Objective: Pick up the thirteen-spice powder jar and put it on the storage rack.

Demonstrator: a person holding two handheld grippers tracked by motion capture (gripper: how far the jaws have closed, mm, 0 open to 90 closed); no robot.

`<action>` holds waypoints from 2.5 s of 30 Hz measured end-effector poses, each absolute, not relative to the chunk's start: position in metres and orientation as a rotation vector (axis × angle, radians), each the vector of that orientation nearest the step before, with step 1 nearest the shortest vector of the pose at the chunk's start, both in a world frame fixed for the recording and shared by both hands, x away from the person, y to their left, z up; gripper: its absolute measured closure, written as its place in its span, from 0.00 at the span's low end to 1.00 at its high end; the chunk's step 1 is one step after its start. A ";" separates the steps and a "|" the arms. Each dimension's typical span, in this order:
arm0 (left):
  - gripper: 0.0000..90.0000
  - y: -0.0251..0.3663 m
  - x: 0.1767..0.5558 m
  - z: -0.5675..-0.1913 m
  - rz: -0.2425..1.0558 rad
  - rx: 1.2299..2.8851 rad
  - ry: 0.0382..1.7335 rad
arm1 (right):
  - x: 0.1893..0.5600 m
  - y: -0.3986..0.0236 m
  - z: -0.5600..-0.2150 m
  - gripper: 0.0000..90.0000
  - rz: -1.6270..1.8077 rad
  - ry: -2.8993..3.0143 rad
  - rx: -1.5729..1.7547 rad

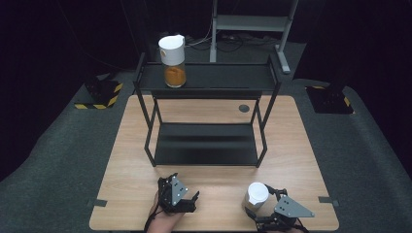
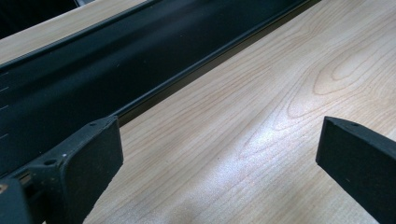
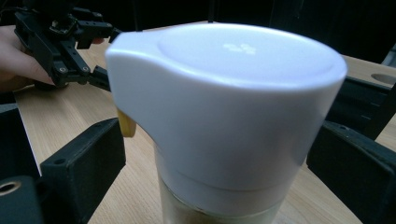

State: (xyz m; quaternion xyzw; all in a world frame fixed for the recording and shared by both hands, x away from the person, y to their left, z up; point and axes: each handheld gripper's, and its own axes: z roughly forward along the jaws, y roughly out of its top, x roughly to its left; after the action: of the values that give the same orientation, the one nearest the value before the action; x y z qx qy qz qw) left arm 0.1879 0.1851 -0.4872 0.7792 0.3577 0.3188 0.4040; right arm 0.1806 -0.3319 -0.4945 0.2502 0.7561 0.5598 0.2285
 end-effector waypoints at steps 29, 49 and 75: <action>0.01 0.186 0.188 -0.487 0.802 1.964 0.904 | 0.187 -0.339 -0.505 0.24 1.579 2.070 0.695; 0.01 0.186 0.188 -0.488 0.802 1.962 0.903 | 0.187 -0.340 -0.509 0.33 1.606 2.057 0.656; 0.01 0.188 0.188 -0.488 0.793 1.961 0.896 | 0.182 -0.334 -0.491 0.33 1.657 1.940 0.685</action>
State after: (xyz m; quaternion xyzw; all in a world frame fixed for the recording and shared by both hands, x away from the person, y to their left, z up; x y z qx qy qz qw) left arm 0.1882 0.1878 -0.4877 0.7788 0.3558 0.3150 0.4095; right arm 0.1824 -0.3344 -0.4909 0.2512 0.7114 0.6079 0.2475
